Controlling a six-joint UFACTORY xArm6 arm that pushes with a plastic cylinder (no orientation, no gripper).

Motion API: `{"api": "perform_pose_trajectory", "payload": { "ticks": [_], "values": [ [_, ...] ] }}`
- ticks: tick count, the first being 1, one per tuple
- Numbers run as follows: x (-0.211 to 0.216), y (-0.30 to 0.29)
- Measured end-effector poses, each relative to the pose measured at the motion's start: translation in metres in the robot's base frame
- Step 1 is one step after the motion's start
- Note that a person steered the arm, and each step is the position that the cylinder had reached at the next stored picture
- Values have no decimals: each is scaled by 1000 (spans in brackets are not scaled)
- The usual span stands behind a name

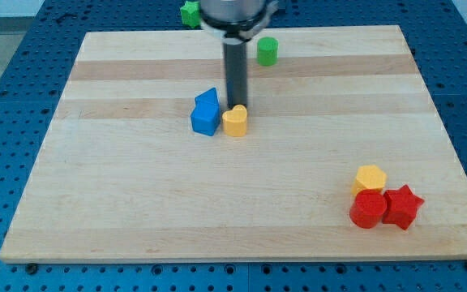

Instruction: Push green circle to the right of yellow heart

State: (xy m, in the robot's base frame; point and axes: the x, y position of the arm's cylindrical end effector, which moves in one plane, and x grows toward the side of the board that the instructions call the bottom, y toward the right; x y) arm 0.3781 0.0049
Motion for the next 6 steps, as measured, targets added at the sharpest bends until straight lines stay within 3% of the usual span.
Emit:
{"api": "perform_pose_trajectory", "payload": {
  "ticks": [1, 2, 3, 4, 5, 6],
  "values": [
    [-47, 33],
    [-71, 12],
    [-81, 21],
    [-56, 33],
    [-97, 102],
    [-157, 126]
  ]
}}
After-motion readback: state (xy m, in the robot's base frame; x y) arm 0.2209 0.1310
